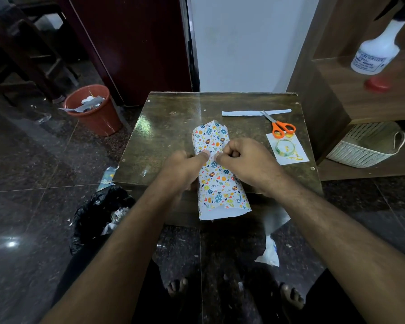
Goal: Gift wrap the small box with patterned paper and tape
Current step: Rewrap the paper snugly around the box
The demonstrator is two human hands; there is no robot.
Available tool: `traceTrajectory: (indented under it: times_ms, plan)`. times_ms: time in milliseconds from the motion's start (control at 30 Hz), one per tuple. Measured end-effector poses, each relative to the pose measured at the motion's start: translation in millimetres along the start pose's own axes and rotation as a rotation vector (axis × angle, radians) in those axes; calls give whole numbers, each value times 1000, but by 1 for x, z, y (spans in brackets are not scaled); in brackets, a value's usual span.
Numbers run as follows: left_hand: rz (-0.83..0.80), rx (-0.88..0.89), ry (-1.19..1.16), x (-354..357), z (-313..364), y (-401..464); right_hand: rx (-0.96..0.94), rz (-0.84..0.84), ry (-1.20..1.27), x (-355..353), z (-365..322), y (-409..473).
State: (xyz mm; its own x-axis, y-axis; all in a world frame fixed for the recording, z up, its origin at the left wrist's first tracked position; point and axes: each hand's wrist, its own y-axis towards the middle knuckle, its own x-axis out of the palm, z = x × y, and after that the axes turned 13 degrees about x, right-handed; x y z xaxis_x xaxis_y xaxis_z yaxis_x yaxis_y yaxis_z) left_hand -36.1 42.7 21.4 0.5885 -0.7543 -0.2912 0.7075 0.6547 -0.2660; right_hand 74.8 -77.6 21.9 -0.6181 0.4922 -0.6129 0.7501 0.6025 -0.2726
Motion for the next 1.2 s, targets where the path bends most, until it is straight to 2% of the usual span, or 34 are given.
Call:
traceTrajectory:
  times_ms: [200, 367, 467, 733, 900, 1100, 1200]
  plan:
    - [-28, -48, -94, 3, 2, 7, 37, -17, 99, -1, 6, -1]
    - [-128, -84, -163, 5, 4, 12, 121, -55, 213, -12, 11, 0]
    - [-165, -89, -200, 12, 3, 12, 120, -35, 188, -15, 13, -1]
    - [-58, -32, -259, 27, -1, 15, 147, -1, 188, -18, 16, -2]
    - [-28, 0, -465, 33, 1, 19, -37, 247, 108, -18, 16, 7]
    - [59, 9, -612, 39, -1, 25, -152, 312, 120, -21, 19, 18]
    - [94, 20, -628, 40, -3, 27, -266, 349, -77, -22, 19, 12]
